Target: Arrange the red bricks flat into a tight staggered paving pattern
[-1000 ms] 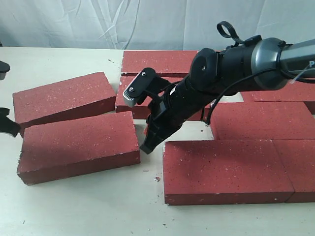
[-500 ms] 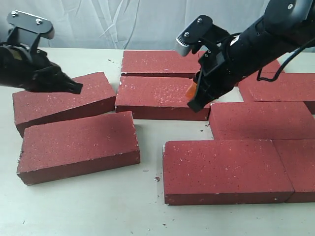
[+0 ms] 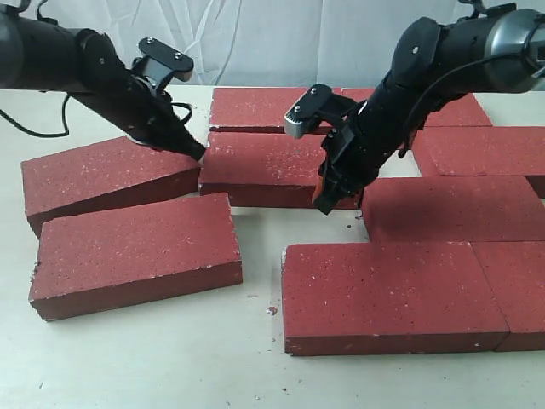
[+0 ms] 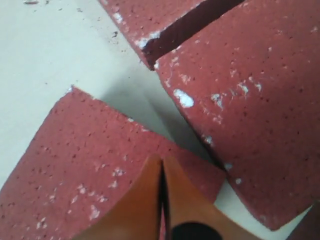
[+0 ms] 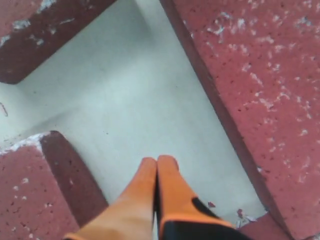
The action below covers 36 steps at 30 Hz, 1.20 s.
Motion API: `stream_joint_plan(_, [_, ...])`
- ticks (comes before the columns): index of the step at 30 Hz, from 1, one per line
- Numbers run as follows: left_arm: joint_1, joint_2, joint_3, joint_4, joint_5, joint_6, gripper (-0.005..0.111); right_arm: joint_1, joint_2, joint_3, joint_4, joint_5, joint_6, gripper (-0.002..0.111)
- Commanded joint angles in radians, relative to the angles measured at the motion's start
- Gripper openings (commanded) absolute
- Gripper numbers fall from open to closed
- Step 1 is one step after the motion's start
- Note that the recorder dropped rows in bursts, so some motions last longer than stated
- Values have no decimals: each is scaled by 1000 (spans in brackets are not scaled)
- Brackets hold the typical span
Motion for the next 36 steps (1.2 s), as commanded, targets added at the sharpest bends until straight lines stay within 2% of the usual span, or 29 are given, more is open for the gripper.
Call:
stream_joint_plan(1, [-53,63,-75,-6,28,9,0,-9,34,-13,-89,21,51,-1])
stream_joint_plan(5, [-57,91,-96,5,39,9,0,-9,34,-13,-119,-8,68,-1])
stream_joint_plan(11, [-57,91,-99,12,43,9,0,-9,59,-13,-151,-158,106,-1])
stream_joint_plan(19, [-57,92,-99,12,1,9,0,-9,63,-13,-166,-273,173,-1])
stream_joint_plan(22, [-57,92,-99,14,-8,9,0,-9,63,-13,-168,-270,182,-1])
stream_joint_plan(26, [-48,92,-99,75,-6,7,0,-9,30,-17,-162,-177,182,-1])
stream_joint_plan(33, [-48,127,-101,42,-4,11,0,-9,-6,-26,-88,-131,199,-1])
stream_joint_plan(36, [-63,137,-103,31,-66,27,0,-9,-6,-26,-89,-130,199,-1])
